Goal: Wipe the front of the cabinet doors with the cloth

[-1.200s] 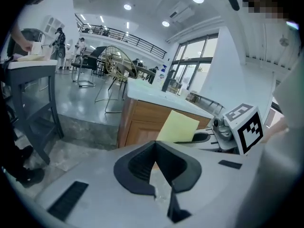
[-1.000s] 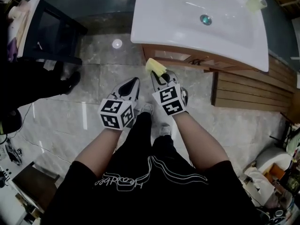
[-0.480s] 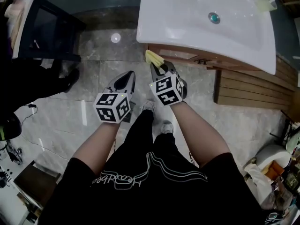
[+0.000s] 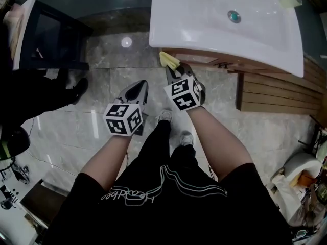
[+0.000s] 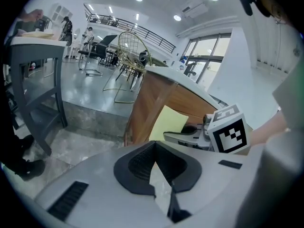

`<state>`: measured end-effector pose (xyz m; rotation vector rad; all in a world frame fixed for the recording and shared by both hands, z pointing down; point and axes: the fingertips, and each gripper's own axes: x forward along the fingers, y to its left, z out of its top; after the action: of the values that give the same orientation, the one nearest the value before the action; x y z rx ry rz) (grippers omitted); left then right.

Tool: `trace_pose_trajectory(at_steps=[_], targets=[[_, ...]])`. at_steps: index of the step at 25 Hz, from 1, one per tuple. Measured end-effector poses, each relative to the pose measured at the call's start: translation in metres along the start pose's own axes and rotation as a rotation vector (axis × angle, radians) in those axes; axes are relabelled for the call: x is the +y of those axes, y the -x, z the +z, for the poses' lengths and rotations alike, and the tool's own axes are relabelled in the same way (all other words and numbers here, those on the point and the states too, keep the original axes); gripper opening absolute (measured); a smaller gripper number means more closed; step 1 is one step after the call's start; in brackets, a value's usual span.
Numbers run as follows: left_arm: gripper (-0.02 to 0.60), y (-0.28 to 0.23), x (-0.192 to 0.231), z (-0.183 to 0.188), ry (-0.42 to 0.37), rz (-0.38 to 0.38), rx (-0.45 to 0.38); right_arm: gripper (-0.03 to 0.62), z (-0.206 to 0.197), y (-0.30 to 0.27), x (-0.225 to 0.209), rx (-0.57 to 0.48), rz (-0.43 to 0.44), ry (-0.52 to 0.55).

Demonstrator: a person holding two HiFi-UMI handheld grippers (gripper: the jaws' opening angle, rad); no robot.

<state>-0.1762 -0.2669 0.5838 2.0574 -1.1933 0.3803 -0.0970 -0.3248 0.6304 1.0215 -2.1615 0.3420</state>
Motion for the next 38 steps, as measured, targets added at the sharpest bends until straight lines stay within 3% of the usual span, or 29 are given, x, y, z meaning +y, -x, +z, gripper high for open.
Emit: trace_pose_trajectory(at_steps=[11, 30, 38], targets=[[0.006, -0.015, -0.006, -0.015, -0.022, -0.017, 0.041, 0.040, -0.010, 0.005, -0.023, -0.004, -0.047, -0.054], [0.006, -0.054, -0.072, -0.031, -0.063, -0.094, 0.086, 0.040, -0.064, 0.054, -0.100, 0.021, -0.174, -0.123], [0.006, -0.061, -0.099, -0.042, -0.106, -0.126, 0.120, 0.040, -0.095, 0.086, -0.150, 0.009, -0.266, -0.312]])
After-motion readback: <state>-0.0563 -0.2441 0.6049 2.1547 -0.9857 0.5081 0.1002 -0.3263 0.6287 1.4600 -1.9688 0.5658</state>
